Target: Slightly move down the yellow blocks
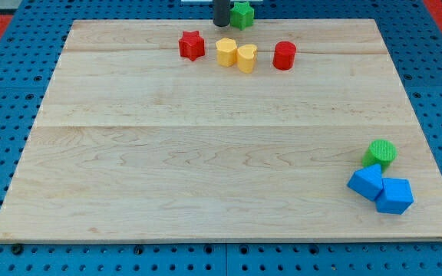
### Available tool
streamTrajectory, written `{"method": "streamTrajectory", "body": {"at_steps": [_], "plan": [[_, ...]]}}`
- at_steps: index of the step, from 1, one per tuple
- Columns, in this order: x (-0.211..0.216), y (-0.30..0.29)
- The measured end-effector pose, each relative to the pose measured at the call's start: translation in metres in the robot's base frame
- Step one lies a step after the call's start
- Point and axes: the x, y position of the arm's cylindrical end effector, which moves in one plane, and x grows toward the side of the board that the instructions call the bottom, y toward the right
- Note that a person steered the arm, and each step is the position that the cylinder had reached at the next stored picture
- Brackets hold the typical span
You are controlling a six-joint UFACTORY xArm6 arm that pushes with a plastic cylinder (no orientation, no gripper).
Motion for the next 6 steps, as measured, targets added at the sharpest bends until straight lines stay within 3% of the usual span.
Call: {"method": "streamTrajectory", "body": {"at_steps": [3, 4, 5, 6], "plan": [[0.002, 0.000], [0.035, -0.002], [0.067, 0.019], [0.069, 0.086]]}}
